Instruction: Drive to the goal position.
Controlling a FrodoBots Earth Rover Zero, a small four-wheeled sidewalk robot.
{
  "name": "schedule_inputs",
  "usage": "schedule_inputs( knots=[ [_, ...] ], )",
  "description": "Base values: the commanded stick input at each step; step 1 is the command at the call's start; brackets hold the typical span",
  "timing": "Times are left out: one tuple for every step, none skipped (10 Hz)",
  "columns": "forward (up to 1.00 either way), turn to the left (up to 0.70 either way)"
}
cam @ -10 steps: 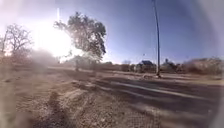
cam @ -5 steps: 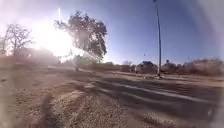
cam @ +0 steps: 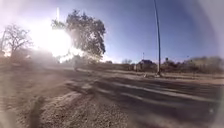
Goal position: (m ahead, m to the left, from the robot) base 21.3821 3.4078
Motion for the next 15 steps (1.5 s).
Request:
schedule_inputs(
  knots=[
    [0.50,0.00],
    [0.50,0.00],
    [0.50,0.00],
    [0.50,0.00],
    [0.50,0.00],
    [0.50,0.00],
    [0.50,0.00],
    [0.50,0.00],
    [0.50,0.00],
    [0.50,0.00],
    [0.50,0.00],
    [0.50,0.00],
    [0.50,0.00],
    [0.50,0.00],
    [0.50,0.00]
  ],
)
